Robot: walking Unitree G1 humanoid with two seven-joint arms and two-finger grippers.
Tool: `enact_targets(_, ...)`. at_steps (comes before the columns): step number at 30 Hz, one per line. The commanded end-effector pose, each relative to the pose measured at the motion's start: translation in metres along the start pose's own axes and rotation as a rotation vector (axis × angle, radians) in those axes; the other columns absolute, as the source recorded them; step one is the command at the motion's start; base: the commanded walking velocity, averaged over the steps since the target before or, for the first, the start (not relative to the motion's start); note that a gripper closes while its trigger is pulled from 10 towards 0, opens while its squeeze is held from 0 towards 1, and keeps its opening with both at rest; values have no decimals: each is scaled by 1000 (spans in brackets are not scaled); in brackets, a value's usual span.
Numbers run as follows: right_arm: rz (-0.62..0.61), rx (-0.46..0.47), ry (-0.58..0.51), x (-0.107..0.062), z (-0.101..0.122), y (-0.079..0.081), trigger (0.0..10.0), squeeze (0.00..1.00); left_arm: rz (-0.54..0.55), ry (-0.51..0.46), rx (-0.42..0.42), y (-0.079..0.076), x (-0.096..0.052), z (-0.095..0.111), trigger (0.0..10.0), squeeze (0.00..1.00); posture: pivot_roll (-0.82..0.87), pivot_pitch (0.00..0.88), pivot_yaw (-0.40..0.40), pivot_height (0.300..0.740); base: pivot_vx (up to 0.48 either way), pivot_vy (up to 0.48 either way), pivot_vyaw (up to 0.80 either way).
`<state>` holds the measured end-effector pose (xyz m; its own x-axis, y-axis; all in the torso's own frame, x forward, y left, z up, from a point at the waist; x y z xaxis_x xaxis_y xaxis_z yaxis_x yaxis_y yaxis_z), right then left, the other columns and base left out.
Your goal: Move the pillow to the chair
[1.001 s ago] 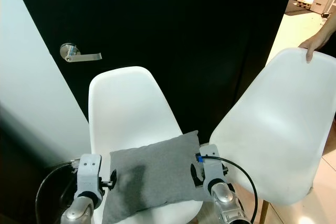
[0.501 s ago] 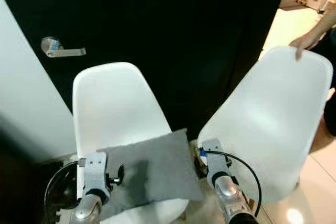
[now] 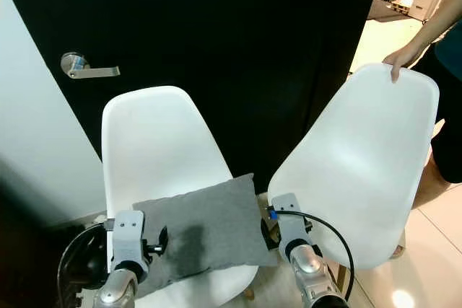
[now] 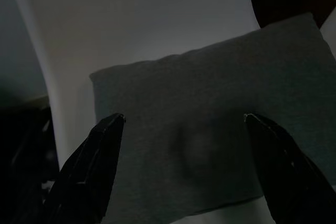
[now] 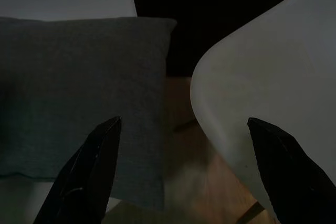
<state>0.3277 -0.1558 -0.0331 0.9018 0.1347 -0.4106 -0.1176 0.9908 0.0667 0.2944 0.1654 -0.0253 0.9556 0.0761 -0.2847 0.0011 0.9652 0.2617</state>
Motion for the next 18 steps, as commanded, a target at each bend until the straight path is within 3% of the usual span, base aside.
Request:
enact_targets(1, 5, -14, -6, 1, 2, -1, 10000, 0, 1, 4, 3, 0, -3, -3, 10000, 0, 36, 48, -33, 740, 0, -480, 0)
enact_targets(4, 4, -16, -10, 1, 3, -2, 10000, 0, 33, 14, -63, 2, -2, -5, 10000, 0, 32, 45, -32, 740, 0, -160, 0)
enact_targets(18, 9, -18, -22, 0, 6, -4, 10000, 0, 42, -2, -44, 4, -2, -4, 10000, 0, 28, 37, -37, 740, 0, 0, 0)
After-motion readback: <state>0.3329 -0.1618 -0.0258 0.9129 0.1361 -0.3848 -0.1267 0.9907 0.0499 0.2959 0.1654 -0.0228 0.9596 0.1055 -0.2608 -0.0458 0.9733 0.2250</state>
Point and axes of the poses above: a point about 5 cm out from each wrist's last joint towards the gripper, its own x axis pointing out of the wrist towards the gripper, its own z axis along the axis of the wrist's last joint, y = z × x, the point moved 6 cm from there along x, pointing out of the wrist towards the gripper, and after that the axes turned 14 degrees about x, right-handed, at the moved point
